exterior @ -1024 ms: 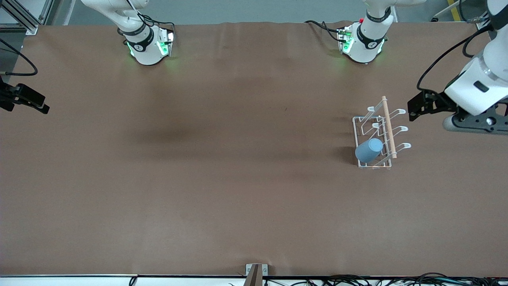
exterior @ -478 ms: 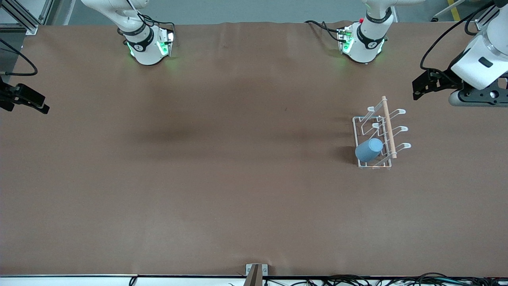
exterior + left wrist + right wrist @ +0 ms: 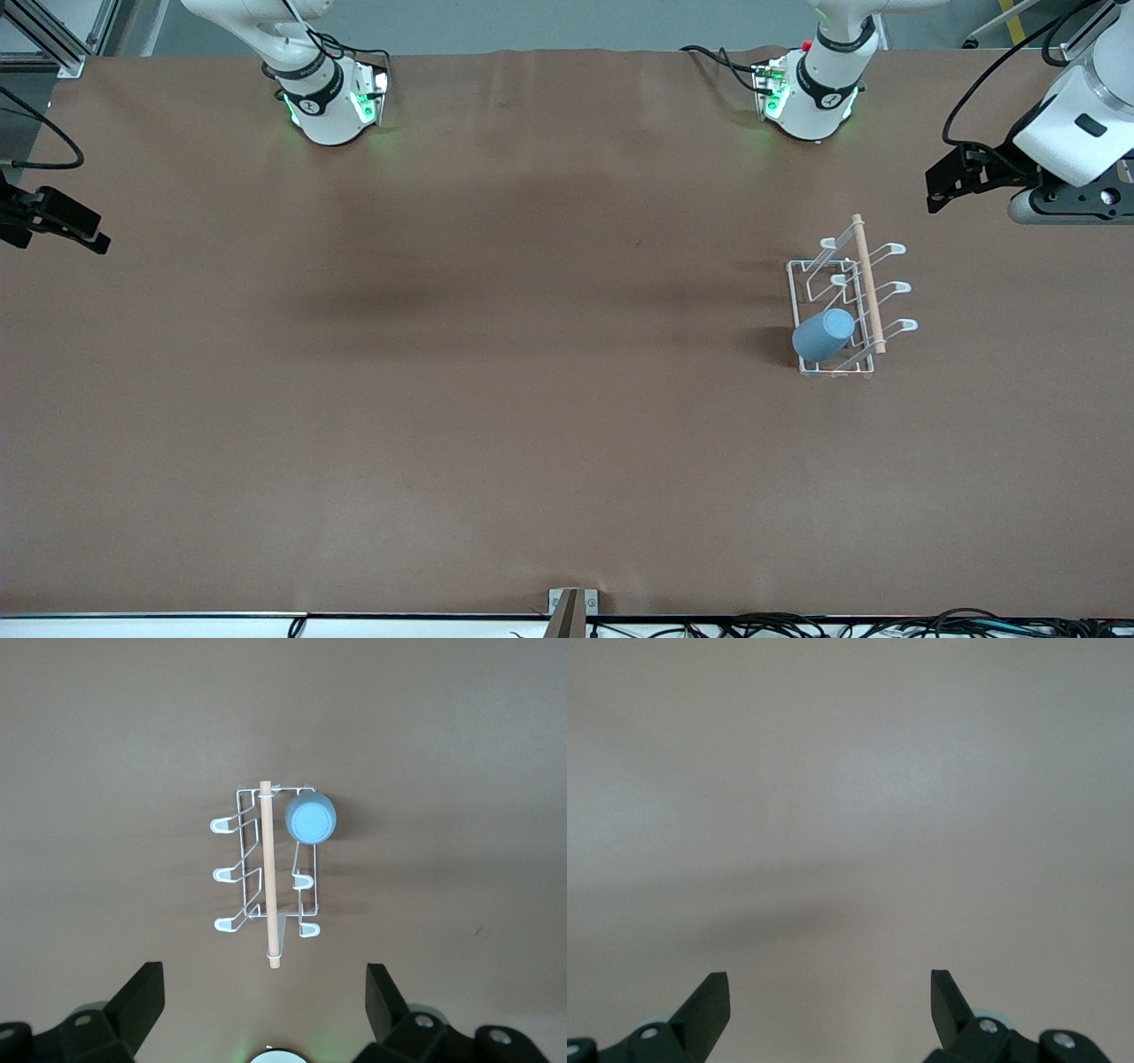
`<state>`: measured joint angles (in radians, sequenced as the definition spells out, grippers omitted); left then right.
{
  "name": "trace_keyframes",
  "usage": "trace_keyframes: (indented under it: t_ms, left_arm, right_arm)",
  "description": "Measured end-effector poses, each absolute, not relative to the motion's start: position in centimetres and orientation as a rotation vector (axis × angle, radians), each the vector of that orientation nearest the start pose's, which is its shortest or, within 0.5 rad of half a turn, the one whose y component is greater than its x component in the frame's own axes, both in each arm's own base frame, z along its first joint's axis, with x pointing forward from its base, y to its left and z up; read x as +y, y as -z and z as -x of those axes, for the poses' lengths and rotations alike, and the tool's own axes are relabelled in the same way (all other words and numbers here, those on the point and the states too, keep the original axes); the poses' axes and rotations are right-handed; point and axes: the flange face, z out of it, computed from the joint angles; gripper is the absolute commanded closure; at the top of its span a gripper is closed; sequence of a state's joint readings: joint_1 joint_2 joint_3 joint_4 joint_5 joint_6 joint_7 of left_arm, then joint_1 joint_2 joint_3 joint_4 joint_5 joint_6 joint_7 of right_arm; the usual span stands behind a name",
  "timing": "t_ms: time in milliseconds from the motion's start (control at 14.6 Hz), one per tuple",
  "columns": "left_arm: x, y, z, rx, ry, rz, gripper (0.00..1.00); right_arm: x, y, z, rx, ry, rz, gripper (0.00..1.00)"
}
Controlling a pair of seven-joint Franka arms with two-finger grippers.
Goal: Hang cup on cup holder
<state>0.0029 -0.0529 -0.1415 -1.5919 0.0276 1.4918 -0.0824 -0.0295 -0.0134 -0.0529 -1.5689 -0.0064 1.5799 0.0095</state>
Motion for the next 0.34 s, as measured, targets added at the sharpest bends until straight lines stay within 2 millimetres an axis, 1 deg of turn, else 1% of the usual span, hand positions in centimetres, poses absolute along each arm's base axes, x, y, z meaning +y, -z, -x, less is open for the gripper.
trace_keyframes:
  t_ms: [341]
  left_arm:
    - [-6.87,-63.64,-52.54,0.074,-0.067,3.1,0.0]
  right_arm:
    - [-4.63,-63.34,-54.94,0.145,0.035,3.145,0.0]
